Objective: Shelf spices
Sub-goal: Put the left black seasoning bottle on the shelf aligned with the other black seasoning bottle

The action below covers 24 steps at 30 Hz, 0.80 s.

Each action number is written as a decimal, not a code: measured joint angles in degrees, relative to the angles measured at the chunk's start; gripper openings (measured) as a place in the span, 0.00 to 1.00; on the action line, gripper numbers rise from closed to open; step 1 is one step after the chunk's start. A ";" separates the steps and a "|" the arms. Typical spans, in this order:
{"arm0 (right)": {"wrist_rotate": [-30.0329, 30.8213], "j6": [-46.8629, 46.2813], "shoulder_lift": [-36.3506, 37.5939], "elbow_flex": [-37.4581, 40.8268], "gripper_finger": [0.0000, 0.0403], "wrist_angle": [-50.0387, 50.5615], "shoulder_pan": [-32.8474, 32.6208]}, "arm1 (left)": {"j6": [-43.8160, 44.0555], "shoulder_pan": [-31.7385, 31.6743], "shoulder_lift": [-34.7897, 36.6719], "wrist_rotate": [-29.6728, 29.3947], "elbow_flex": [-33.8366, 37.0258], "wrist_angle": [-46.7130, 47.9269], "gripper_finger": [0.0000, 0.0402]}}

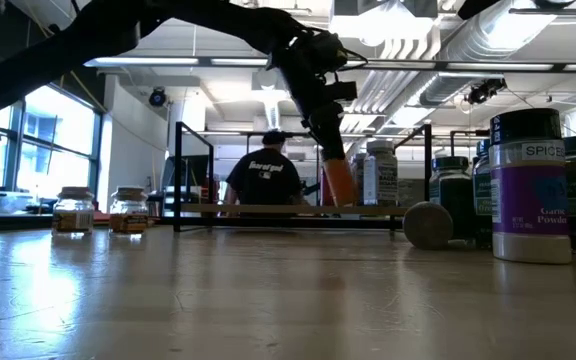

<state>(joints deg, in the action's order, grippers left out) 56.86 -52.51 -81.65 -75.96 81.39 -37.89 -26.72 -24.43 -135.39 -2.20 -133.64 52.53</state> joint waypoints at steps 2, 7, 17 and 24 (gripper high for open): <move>0.00 0.00 0.00 0.00 0.62 -0.01 0.00 | -0.02 0.00 0.02 -0.04 0.00 -0.26 0.64; 0.00 0.00 0.00 0.00 0.62 -0.03 0.00 | -0.44 0.02 0.07 -0.15 0.00 -1.97 0.64; 0.00 0.02 0.00 0.00 0.62 -0.22 0.00 | -2.55 0.50 0.35 -6.95 -0.74 -3.07 0.64; 0.02 0.26 0.00 0.00 0.62 -0.22 0.00 | -3.37 1.77 1.77 -7.39 -0.73 -3.81 0.62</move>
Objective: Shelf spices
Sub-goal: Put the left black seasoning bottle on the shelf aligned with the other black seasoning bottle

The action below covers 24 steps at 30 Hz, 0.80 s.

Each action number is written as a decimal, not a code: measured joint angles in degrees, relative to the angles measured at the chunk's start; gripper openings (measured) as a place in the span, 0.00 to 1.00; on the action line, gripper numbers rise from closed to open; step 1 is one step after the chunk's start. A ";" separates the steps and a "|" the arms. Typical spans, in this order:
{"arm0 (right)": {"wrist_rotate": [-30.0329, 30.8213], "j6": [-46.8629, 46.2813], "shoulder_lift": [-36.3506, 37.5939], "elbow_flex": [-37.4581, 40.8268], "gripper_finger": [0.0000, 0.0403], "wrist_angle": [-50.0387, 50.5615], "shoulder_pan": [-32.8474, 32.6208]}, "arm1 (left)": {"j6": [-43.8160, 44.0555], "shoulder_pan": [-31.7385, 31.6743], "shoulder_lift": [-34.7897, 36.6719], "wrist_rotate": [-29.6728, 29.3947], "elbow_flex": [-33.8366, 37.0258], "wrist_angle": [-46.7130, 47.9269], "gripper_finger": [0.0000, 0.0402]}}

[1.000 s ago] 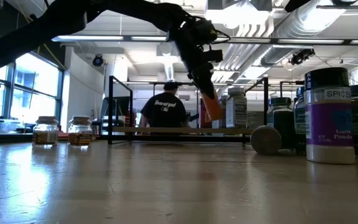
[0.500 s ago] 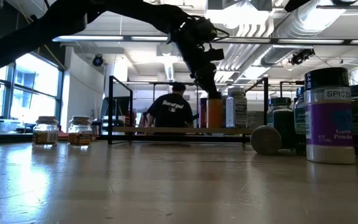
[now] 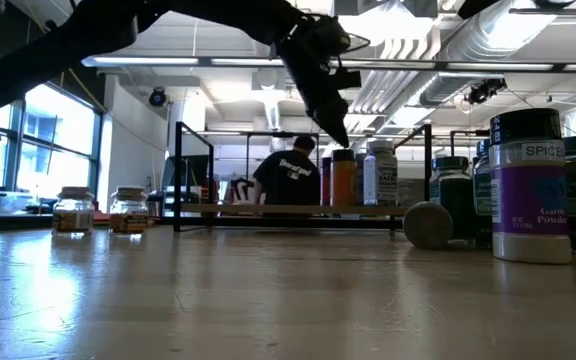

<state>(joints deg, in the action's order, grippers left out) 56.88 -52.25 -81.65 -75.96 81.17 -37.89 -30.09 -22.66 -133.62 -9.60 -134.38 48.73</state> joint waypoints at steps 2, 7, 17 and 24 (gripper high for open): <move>0.12 0.00 0.00 0.00 0.62 0.06 0.00 | 0.72 0.32 0.91 0.05 0.01 -0.58 0.59; 0.37 0.00 0.00 0.00 0.62 0.28 0.00 | 4.64 -0.57 1.37 4.33 -0.01 -2.43 0.48; 0.41 -0.36 -0.02 0.00 0.62 -0.11 0.00 | 9.05 -4.31 -0.51 9.42 0.53 -3.57 0.25; 0.41 -0.38 -0.02 0.00 0.62 -0.63 0.02 | 8.96 -4.35 -1.15 9.74 0.47 -3.39 0.23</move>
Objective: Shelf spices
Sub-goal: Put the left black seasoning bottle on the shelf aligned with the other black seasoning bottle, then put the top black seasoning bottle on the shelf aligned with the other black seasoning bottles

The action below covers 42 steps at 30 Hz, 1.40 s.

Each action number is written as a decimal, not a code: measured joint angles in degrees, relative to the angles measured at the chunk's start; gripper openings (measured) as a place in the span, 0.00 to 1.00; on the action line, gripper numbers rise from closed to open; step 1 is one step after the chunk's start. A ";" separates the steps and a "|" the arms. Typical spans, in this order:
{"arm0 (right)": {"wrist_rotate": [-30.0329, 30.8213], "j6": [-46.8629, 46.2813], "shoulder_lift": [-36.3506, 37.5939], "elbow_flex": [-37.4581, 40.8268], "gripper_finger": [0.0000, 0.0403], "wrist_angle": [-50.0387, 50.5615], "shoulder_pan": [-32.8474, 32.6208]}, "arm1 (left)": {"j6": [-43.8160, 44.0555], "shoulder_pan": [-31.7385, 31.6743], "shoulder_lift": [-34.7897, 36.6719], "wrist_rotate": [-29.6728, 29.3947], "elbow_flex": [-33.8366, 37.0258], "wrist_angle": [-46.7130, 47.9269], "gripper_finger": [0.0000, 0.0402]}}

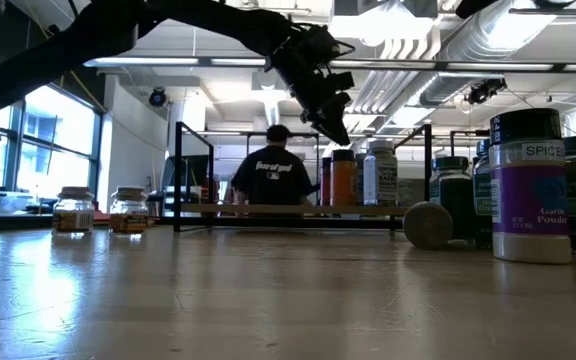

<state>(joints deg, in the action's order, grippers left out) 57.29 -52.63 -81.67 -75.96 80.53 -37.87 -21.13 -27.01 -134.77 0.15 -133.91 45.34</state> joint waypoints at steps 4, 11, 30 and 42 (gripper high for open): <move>-0.01 0.08 0.00 0.00 0.62 0.00 -0.01 | -1.01 0.02 -0.40 -0.26 0.00 1.31 0.23; -0.01 0.12 0.00 0.00 0.62 -0.10 0.00 | -1.03 -0.51 -0.39 -1.54 -0.07 2.68 0.23; -0.96 1.47 0.00 -0.03 0.62 -0.32 0.14 | -1.07 1.02 1.75 -6.04 -0.21 7.34 0.23; -28.16 25.73 0.00 -0.07 0.62 -17.75 10.98 | 0.87 7.08 9.56 -5.95 -0.98 18.50 0.23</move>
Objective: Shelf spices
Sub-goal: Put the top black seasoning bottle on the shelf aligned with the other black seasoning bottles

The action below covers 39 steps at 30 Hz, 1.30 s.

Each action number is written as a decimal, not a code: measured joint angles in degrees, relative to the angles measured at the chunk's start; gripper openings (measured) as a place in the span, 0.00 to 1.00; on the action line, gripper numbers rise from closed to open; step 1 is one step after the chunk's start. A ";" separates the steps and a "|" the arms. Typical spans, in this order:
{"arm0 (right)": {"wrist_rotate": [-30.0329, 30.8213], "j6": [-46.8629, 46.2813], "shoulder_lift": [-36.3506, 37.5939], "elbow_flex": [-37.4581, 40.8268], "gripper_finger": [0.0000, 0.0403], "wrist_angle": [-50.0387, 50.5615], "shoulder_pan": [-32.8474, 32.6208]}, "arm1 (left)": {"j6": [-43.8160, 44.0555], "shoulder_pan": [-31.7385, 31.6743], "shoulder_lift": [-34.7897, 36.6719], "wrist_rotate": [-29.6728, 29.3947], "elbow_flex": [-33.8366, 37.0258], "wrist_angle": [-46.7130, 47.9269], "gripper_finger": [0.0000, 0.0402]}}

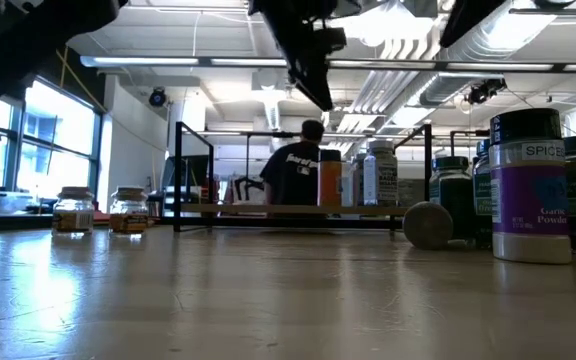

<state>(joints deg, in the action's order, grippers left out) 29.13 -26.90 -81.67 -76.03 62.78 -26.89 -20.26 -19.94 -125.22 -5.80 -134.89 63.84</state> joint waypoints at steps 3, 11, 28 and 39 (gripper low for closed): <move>-7.02 7.41 -0.45 0.00 0.62 -5.07 4.16 | 2.69 1.71 2.20 0.20 0.39 5.02 0.22; -17.31 16.74 -7.39 0.00 0.62 -7.89 14.63 | 10.53 7.09 19.21 -0.55 29.34 -2.27 0.10; -24.68 26.36 -24.36 0.02 0.36 0.97 22.95 | 25.19 15.31 49.08 -2.44 80.38 -37.96 0.04; -25.80 32.02 -27.52 -1.27 0.29 -1.89 23.22 | 25.12 16.97 49.03 -2.41 81.88 -38.51 0.04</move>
<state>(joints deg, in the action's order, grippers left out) 3.33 5.11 -109.19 -77.30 60.88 -3.67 4.86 -2.97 -76.18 -8.21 -53.01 25.32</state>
